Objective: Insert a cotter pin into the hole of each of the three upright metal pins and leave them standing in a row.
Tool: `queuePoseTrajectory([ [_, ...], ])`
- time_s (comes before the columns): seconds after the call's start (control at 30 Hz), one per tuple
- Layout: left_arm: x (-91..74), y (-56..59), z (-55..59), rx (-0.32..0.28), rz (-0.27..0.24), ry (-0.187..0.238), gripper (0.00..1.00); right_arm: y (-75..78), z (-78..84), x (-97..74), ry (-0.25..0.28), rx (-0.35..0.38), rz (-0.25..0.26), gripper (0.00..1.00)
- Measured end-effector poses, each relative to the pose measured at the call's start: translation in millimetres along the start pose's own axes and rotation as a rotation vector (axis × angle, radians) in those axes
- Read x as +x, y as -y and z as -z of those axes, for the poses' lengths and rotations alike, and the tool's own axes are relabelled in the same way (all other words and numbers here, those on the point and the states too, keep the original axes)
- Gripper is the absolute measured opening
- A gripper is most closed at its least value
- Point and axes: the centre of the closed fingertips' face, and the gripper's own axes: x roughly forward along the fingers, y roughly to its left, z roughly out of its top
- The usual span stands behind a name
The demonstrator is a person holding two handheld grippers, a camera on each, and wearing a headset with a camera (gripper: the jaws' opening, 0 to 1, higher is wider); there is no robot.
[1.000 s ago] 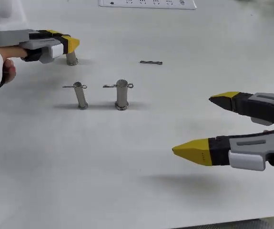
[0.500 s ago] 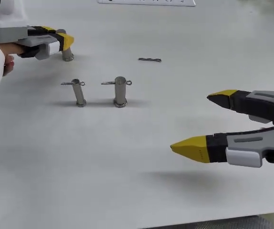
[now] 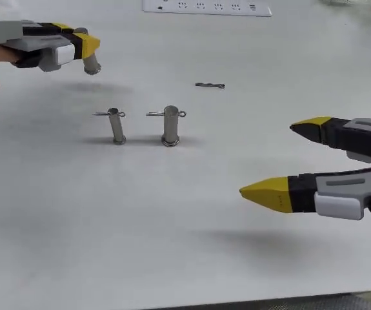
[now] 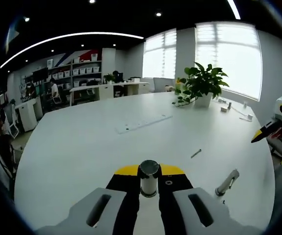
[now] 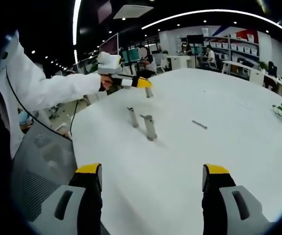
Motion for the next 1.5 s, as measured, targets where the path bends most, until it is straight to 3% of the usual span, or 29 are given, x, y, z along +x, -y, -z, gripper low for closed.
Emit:
queuePoseTrajectory([
  [0.33,-21.0,23.1,-28.8,0.116,0.122,0.039,0.09,-8.0,-4.7,-4.2,0.015,-0.030,-0.013,0.82],
  [0.5,-31.8,36.6,-44.3,0.143,0.178,0.070,0.10,-7.4,-3.3,-6.5,0.009,-0.045,-0.015,0.82],
  [0.7,-38.1,59.5,-49.7,0.171,0.217,0.071,0.10,-6.9,1.2,-10.3,0.007,-0.046,-0.012,0.81],
  [1.0,-35.6,102.9,-37.4,0.184,0.303,0.039,0.10,-7.3,2.9,-18.2,0.023,-0.041,-0.009,0.81],
  [1.2,-30.7,127.7,-21.5,0.200,0.344,0.007,0.10,-10.4,3.7,-19.3,0.025,-0.039,-0.010,0.81],
  [1.33,-27.7,141.9,-5.7,0.208,0.363,-0.038,0.10,-9.3,5.2,-19.0,0.022,-0.036,-0.014,0.81],
  [1.43,-26.2,150.7,1.6,0.227,0.373,-0.046,0.10,-7.3,5.7,-18.8,0.022,-0.032,-0.014,0.81],
  [1.5,-25.3,156.7,6.6,0.208,0.385,-0.052,0.10,-6.2,6.0,-18.6,0.021,-0.031,-0.015,0.81],
])
